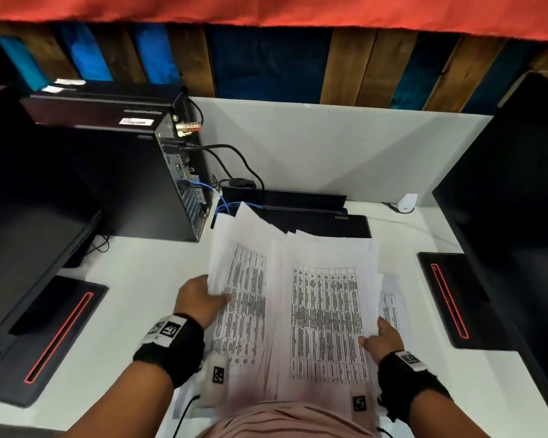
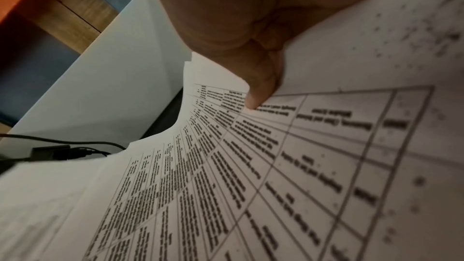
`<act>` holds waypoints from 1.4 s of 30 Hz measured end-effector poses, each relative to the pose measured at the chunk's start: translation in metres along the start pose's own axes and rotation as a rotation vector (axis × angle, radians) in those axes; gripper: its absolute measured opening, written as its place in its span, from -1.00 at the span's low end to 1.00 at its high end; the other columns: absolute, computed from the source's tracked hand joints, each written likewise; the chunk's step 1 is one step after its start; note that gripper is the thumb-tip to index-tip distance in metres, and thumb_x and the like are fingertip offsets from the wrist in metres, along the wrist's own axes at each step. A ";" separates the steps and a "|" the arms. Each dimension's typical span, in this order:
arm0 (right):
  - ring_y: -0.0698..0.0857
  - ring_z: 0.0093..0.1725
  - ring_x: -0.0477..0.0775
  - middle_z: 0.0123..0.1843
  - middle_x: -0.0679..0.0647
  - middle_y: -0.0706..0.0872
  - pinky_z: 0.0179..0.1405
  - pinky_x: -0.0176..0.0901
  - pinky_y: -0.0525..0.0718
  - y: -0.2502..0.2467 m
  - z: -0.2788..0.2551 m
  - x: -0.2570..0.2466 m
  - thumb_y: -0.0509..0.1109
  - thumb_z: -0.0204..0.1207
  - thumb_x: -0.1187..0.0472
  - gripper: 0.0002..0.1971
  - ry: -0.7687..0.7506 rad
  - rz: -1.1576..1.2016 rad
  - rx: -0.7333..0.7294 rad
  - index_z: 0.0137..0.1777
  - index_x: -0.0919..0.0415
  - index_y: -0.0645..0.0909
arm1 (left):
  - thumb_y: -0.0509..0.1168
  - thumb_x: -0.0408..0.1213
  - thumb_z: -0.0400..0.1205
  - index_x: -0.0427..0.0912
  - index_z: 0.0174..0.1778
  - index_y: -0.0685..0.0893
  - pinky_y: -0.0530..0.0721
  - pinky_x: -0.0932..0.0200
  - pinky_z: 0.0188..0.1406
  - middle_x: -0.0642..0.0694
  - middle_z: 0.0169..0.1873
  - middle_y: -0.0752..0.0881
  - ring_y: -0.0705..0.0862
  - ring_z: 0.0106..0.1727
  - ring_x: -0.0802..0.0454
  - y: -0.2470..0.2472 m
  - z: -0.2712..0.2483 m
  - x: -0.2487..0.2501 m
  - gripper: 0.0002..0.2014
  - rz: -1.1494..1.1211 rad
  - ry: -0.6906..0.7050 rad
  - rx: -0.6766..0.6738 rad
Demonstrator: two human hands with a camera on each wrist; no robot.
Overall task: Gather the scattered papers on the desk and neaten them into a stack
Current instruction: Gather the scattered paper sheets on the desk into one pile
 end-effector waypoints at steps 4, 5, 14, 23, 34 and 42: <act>0.70 0.07 0.23 0.08 0.27 0.75 0.12 -0.15 0.56 -0.002 0.000 -0.002 0.40 0.41 0.56 -0.56 -0.007 -0.001 -0.002 0.31 0.37 0.58 | 0.49 -0.38 0.44 -0.16 -0.22 0.68 0.54 0.25 -0.37 -0.15 -0.27 0.79 0.70 -0.31 -0.04 -0.048 -0.020 0.043 -0.89 0.048 0.128 0.116; 0.69 0.07 0.23 0.09 0.28 0.74 0.12 -0.15 0.56 -0.002 -0.001 -0.003 0.40 0.42 0.56 -0.56 -0.011 -0.009 -0.001 0.31 0.36 0.58 | 0.48 -0.38 0.45 -0.11 -0.24 0.66 0.48 0.27 -0.42 -0.12 -0.31 0.78 0.68 -0.34 -0.01 -0.060 -0.026 0.055 -0.87 0.063 0.169 0.146; 0.56 0.39 0.27 0.44 0.27 0.55 0.44 -0.02 0.44 -0.006 -0.005 -0.010 0.39 0.52 0.42 -0.44 0.026 -0.110 -0.058 0.52 0.40 0.35 | 0.47 -0.31 0.50 -0.01 -0.07 0.72 0.58 0.40 -0.46 -0.05 -0.35 0.76 0.67 -0.38 -0.01 -0.141 -0.077 0.143 -0.85 -0.005 0.495 0.390; 0.47 0.50 0.25 0.40 0.25 0.53 0.53 0.05 0.40 -0.006 -0.010 -0.009 0.35 0.53 0.38 -0.44 0.044 -0.096 -0.148 0.53 0.37 0.30 | 0.57 -0.39 0.39 -0.40 0.03 0.70 0.72 -0.03 -0.14 -0.37 -0.05 0.79 0.73 -0.16 -0.15 -0.077 -0.022 0.105 -0.66 -0.282 0.253 0.158; 0.30 0.62 0.24 0.65 0.25 0.28 0.54 -0.03 0.27 -0.008 -0.022 -0.027 0.11 0.71 -0.04 -0.37 0.037 0.048 -0.155 0.64 0.34 0.13 | 0.57 -0.04 0.37 -0.25 0.61 0.16 0.38 -0.07 0.52 -0.28 0.54 0.38 0.42 0.52 -0.26 0.083 0.010 -0.013 0.00 0.046 -0.185 -0.196; 0.52 0.44 0.31 0.47 0.34 0.51 0.37 -0.06 0.44 0.012 -0.032 -0.035 0.23 0.68 0.11 -0.46 -0.064 0.000 -0.064 0.53 0.41 0.25 | 0.13 0.24 0.60 -0.12 0.69 -0.09 0.29 -0.22 0.52 -0.30 0.59 0.24 0.29 0.56 -0.37 0.120 -0.011 -0.007 -0.13 0.216 -0.218 -0.176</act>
Point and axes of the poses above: each hand's wrist, its own z-axis towards the middle knuckle, its own y-axis out of the palm, x = y × z, the point moved 5 cm from there along z, towards the middle knuckle
